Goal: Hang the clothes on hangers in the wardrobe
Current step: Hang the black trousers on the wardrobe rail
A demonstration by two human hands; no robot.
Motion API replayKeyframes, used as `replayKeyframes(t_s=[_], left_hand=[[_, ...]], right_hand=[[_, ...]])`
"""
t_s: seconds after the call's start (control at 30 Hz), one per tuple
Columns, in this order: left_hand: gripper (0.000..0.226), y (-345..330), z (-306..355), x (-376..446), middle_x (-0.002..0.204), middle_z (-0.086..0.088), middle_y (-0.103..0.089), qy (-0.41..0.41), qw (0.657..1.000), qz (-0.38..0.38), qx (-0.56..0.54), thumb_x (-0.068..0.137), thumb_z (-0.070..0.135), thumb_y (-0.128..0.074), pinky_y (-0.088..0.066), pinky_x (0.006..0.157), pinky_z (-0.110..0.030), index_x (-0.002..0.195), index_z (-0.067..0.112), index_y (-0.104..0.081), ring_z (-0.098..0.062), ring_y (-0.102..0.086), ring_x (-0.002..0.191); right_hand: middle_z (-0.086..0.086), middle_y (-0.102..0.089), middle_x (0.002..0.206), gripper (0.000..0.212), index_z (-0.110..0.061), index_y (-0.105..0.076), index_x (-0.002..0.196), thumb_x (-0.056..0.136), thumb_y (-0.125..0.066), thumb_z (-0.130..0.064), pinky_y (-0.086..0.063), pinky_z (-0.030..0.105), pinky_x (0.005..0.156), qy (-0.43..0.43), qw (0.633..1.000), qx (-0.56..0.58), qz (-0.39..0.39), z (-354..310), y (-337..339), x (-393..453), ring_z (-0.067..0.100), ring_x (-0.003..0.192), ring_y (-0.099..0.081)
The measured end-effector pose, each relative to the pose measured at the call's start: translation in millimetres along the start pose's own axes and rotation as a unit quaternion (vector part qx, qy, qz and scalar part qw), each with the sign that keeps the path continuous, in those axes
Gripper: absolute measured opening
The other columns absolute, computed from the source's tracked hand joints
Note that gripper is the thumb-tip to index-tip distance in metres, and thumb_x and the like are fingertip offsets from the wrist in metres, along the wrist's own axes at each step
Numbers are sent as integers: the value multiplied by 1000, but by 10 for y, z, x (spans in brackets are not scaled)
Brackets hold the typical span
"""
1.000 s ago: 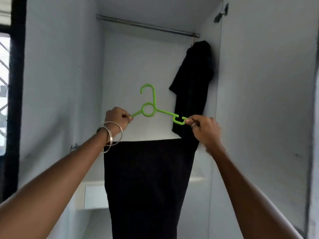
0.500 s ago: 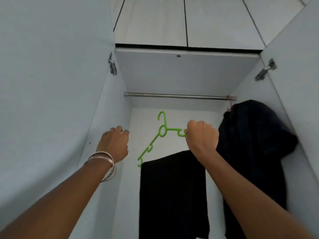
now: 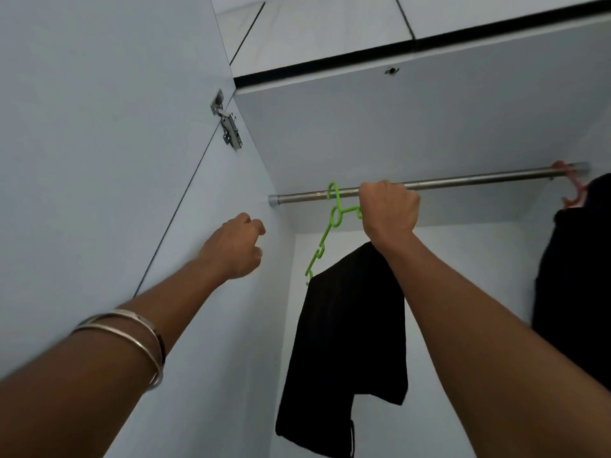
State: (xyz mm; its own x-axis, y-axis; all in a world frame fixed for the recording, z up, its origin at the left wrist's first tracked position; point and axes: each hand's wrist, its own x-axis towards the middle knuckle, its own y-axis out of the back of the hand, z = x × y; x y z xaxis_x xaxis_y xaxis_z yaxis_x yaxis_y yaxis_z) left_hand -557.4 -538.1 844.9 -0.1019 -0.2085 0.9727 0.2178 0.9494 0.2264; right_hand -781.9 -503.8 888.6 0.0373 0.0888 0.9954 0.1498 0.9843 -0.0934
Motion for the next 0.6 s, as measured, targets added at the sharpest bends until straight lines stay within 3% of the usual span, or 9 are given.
replayKeyframes(t_s=[0.1, 0.2, 0.33, 0.5, 0.6], left_hand=[[42, -174, -69, 312, 133, -6, -47, 7, 1000, 13, -10, 92, 18, -55, -39, 94, -31, 134, 13, -48, -24, -47, 120], [38, -233, -148, 501, 127, -7, -53, 40, 997, 46, -42, 90, 19, -57, -43, 93, -34, 128, 13, -54, -24, -51, 114], [35, -226, -265, 602, 120, -7, -59, 82, 989, 81, -88, 87, 18, -61, -44, 94, -32, 121, 11, -59, -22, -54, 110], [28, -149, -416, 605, 102, -3, -61, 119, 975, 104, -157, 85, 14, -63, -39, 77, -21, 113, 10, -63, -17, -56, 94], [24, -150, -467, 563, 96, -2, -62, 128, 971, 106, -171, 85, 13, -64, -38, 74, -20, 110, 11, -64, -16, -56, 89]], right_hand=[[0, -31, 61, 26, -16, -47, 78, 85, -55, 8, -34, 30, 62, 27, 999, 23, 39, -166, -375, 337, 23, 67, -45], [1, -40, 68, 23, -15, -54, 80, 85, -55, 8, -36, 31, 63, 31, 997, 44, 57, -378, -580, 558, 25, 77, -60], [3, -51, 77, 19, -10, -65, 90, 85, -56, 6, -39, 30, 62, 26, 996, 77, 33, -627, -836, 686, 26, 83, -64], [2, -46, 73, 21, -11, -64, 90, 83, -60, 8, -39, 28, 60, 36, 996, 76, 37, -847, -956, 809, 24, 81, -64], [2, -55, 78, 19, -12, -65, 90, 83, -61, 6, -39, 28, 60, 47, 995, 78, 31, -1010, -956, 856, 23, 80, -63]])
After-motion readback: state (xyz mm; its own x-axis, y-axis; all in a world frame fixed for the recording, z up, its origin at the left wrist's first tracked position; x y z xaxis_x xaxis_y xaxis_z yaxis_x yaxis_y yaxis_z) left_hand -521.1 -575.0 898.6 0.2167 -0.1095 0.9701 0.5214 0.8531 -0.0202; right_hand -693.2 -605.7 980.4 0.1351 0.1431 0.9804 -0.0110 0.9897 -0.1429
